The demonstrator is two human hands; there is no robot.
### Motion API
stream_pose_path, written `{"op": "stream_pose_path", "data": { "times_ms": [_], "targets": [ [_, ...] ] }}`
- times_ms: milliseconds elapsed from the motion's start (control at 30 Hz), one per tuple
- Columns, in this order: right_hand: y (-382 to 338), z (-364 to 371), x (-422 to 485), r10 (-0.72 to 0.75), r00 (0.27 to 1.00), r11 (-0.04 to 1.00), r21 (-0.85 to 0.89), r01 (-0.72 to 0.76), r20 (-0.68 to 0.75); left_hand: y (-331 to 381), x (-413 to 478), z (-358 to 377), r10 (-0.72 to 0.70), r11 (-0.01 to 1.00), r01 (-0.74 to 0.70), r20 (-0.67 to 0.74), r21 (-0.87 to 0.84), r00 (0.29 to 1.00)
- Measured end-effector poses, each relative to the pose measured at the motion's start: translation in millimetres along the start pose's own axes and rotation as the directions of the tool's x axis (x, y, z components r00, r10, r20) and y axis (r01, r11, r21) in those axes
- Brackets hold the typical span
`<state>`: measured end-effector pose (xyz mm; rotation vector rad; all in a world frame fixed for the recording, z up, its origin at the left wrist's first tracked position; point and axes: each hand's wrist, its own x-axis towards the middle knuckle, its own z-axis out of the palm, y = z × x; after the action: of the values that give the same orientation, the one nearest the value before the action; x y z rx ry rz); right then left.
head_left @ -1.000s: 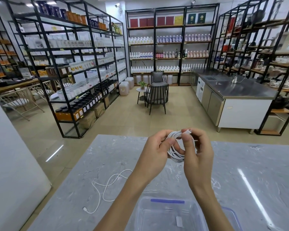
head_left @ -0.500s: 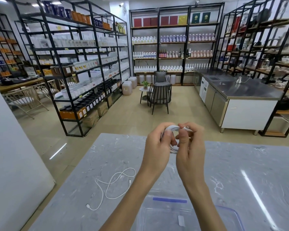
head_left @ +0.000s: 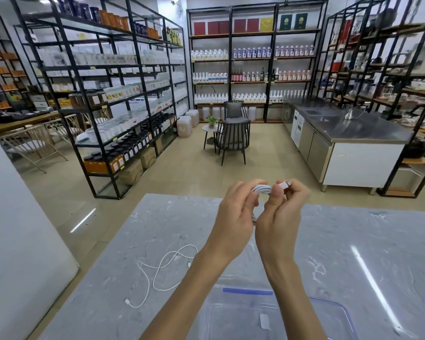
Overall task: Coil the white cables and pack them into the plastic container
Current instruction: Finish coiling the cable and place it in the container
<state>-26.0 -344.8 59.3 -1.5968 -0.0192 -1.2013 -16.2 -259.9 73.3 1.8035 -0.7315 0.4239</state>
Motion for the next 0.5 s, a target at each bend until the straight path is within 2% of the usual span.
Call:
{"op": "stream_pose_path", "data": {
  "times_ms": [100,167,233,400,500],
  "targets": [
    [11.8,-8.2,5.9,-0.04,0.997,0.998,-0.035,0.042,0.061,-5.4,6.0,-22.0,-0.256,0.926,0.286,0.147,-0.246,0.955],
    [17.8,-13.1,8.7,-0.033,0.995,0.999,-0.036,0.037,0.094,-8.2,9.0,-35.5,-0.327,0.87,0.388,0.234,-0.304,0.916],
    [20.4,-14.6,9.6,-0.043,0.991,0.998,-0.044,0.049,0.13,-7.9,12.3,-42.6,-0.356,0.834,0.426,0.248,-0.351,0.901],
    [29.2,-11.8,5.7,-0.088,0.973,0.974,-0.186,0.129,0.211,1.4,25.3,-53.8,-0.474,0.72,0.483,0.154,-0.499,0.867],
    [35.8,-11.0,4.0,-0.11,0.976,0.958,-0.241,0.155,0.188,6.6,19.3,-51.5,-0.502,0.625,0.512,0.199,-0.589,0.842]
  ]
}}
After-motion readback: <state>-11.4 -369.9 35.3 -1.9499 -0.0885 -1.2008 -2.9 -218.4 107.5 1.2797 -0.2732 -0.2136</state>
